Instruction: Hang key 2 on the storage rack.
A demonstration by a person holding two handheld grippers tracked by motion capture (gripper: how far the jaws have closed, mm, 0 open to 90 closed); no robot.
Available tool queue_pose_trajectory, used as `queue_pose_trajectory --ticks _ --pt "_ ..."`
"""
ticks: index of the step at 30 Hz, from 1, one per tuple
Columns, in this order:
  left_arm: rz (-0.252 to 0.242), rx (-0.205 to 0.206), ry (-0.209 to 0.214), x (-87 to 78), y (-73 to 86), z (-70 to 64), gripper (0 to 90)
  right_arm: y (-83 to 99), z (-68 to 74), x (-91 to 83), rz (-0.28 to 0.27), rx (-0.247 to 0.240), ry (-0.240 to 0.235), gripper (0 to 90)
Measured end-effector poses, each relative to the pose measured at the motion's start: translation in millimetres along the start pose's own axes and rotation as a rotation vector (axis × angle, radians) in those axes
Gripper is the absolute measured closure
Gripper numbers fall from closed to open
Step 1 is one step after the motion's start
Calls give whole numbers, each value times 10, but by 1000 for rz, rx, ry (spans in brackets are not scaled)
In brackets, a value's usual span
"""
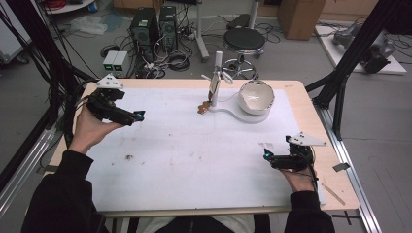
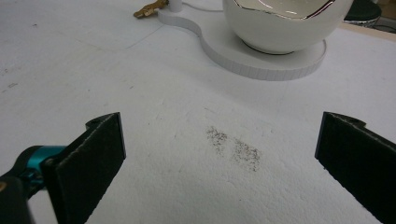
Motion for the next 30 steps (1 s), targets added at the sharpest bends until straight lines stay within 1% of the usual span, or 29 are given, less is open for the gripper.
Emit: queue_pose_trajectory --ticks 2,3,4,8,9,10,11,12,13,15,16,17,18,20,23,24,30 --pt "-3 6 3 -16 -3 -3 19 -1 1 0 0 3 0 7" --pt "-14 -2 2 -37 1 -10 19 -3 1 -1 -1 2 0 7" --pt "-14 -2 2 -37 1 -10 19 -4 2 -1 -3 2 1 7" --pt "5 -6 -2 -37 38 -5 19 -5 -1 -19 -11 9 9 7" --pt "-15 -11 0 -36 57 -11 19 -4 -5 -27 -14 17 11 7" --pt "-15 -11 0 -36 57 -11 22 -4 -5 -27 -14 17 11 7" --pt "-45 -31 -7 -23 142 -18 28 -6 -7 -35 -20 22 15 7" --pt "-45 -31 -7 -23 142 -18 28 -6 -7 -35 -20 22 15 7" --pt "-35 -48 -9 10 266 -18 29 -10 1 -40 -22 29 17 7" --pt "-28 -57 -14 37 394 -29 28 -14 4 -32 -22 23 15 7" --pt "-23 -70 -15 56 490 -39 28 -13 5 -27 -21 23 14 7" --pt "-21 -75 -14 67 548 -44 28 -12 3 -20 -16 24 14 7" --pt "-18 -91 -10 86 640 -55 28 -13 -2 -14 -17 23 14 7" --pt "-19 -102 -7 96 774 -66 28 -19 -7 -6 -17 25 15 7" --pt "-32 -120 -13 81 915 -70 28 -25 -6 18 -14 19 14 7" --pt "-43 -128 -15 67 965 -70 28 -25 -2 23 -10 19 13 7" --pt "-96 -139 -29 -1 1148 -89 28 -35 6 58 -5 16 9 7"
Point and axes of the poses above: each handheld gripper's, and its own axes: x roughly forward along the jaws, y roughly out of its underside, z roughly to its left, the point moved 1 cm from there along x, roughly forward along the jaws, and after that the axes turned 1 degree about -z, right-handed, at the moved point
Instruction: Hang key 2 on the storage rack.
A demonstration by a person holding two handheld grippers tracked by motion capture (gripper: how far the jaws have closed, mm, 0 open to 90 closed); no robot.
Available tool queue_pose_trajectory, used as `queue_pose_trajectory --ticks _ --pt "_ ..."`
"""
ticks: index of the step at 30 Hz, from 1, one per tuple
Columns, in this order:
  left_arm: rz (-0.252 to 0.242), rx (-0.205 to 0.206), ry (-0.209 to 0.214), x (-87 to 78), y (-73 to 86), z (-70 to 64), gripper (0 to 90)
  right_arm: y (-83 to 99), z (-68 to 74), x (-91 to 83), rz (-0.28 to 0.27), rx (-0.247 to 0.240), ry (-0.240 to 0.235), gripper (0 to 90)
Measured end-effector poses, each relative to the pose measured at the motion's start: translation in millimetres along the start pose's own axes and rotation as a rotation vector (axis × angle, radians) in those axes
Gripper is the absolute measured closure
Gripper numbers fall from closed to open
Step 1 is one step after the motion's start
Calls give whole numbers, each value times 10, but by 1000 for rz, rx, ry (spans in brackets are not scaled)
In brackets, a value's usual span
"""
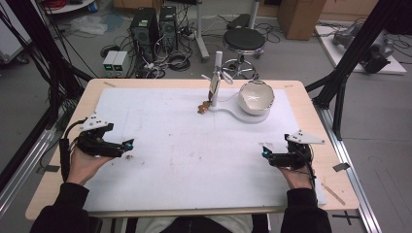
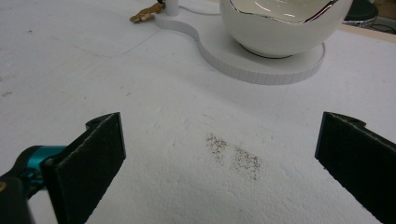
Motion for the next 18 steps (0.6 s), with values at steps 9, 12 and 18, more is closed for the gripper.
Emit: queue_pose_trajectory --ticks 9,12,18 --pt "-52 -25 -12 -60 280 6 28 1 -4 19 4 -9 2 7" --pt "-58 -26 -15 -73 336 14 28 2 -3 22 8 -13 1 7" --pt "-77 -34 -10 -78 417 24 28 3 12 26 12 -20 -2 7"
Point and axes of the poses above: each handheld gripper's, and its own axes: x roughly forward along the jaws, y roughly out of its underside, z roughly to its left, the point moved 1 cm from there along x, roughly forward along the jaws, and after that the axes turned 1 degree about -z, right-handed, at the moved point
